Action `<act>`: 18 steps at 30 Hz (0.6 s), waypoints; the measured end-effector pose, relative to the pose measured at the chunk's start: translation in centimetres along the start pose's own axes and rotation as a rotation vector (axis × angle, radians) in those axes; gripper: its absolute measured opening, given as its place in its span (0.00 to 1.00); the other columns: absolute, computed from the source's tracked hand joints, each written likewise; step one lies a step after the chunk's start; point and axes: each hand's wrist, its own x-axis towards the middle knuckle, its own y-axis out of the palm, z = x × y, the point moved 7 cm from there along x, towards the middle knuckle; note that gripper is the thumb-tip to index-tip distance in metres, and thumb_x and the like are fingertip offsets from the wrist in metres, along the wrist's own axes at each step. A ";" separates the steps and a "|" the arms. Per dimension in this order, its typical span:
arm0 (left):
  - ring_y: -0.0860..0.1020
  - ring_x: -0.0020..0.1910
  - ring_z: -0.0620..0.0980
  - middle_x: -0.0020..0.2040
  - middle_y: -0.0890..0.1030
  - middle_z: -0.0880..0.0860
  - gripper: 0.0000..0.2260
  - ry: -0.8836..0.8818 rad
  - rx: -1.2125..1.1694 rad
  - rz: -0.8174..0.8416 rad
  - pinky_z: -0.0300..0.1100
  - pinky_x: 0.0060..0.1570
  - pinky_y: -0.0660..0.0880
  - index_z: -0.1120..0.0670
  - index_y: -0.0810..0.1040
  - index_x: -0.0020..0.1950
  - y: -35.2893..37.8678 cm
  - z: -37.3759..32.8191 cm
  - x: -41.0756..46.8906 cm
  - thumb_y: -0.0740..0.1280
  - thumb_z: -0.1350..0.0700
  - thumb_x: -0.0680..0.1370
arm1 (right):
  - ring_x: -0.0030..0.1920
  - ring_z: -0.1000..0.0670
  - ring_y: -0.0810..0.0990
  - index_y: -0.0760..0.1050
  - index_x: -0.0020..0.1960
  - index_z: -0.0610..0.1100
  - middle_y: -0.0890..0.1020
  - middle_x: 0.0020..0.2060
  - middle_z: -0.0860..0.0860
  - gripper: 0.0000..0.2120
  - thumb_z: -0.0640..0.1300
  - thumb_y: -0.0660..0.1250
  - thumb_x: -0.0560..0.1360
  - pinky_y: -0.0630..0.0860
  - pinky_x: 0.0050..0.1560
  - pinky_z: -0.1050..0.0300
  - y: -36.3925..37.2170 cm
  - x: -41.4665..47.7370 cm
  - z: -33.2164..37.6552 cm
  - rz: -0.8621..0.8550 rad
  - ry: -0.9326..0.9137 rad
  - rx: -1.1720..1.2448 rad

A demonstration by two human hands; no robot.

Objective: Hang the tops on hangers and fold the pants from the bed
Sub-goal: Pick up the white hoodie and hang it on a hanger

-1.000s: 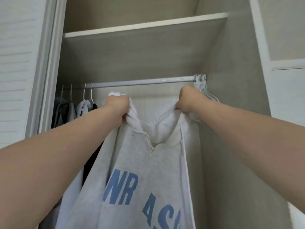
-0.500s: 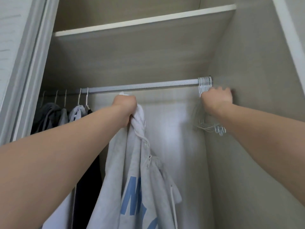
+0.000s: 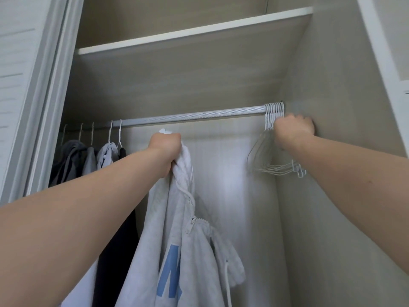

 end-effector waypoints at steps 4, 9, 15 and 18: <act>0.70 0.37 0.46 0.39 0.69 0.47 0.23 -0.011 0.023 -0.006 0.37 0.34 0.64 0.55 0.65 0.77 -0.9 -0.3 -0.7 0.60 0.56 0.81 | 0.65 0.37 0.77 0.76 0.66 0.39 0.78 0.64 0.39 0.17 0.33 0.59 0.78 0.72 0.60 0.49 -0.2 -0.4 -0.1 -0.028 -0.033 -0.009; 0.73 0.44 0.52 0.40 0.71 0.49 0.13 -0.036 0.018 -0.070 0.38 0.36 0.65 0.53 0.72 0.66 -2.3 -0.5 -1.6 0.60 0.55 0.82 | 0.64 0.34 0.76 0.74 0.67 0.35 0.76 0.64 0.36 0.18 0.31 0.57 0.79 0.74 0.59 0.46 -0.5 -0.5 -0.3 -0.043 -0.018 0.071; 0.73 0.42 0.50 0.41 0.72 0.50 0.21 -0.067 0.007 -0.102 0.40 0.37 0.68 0.55 0.68 0.74 -4.2 -0.4 -2.6 0.62 0.54 0.81 | 0.66 0.34 0.71 0.68 0.69 0.33 0.72 0.65 0.36 0.18 0.33 0.56 0.80 0.69 0.64 0.44 -0.9 -1.3 -0.1 -0.104 0.026 0.162; 0.75 0.48 0.55 0.43 0.74 0.53 0.14 -0.051 0.011 -0.138 0.42 0.42 0.70 0.57 0.72 0.66 -5.6 -1.3 -3.5 0.62 0.54 0.81 | 0.66 0.34 0.73 0.69 0.68 0.32 0.73 0.65 0.36 0.17 0.34 0.58 0.80 0.70 0.64 0.44 -1.5 -1.3 -0.1 -0.078 0.052 0.242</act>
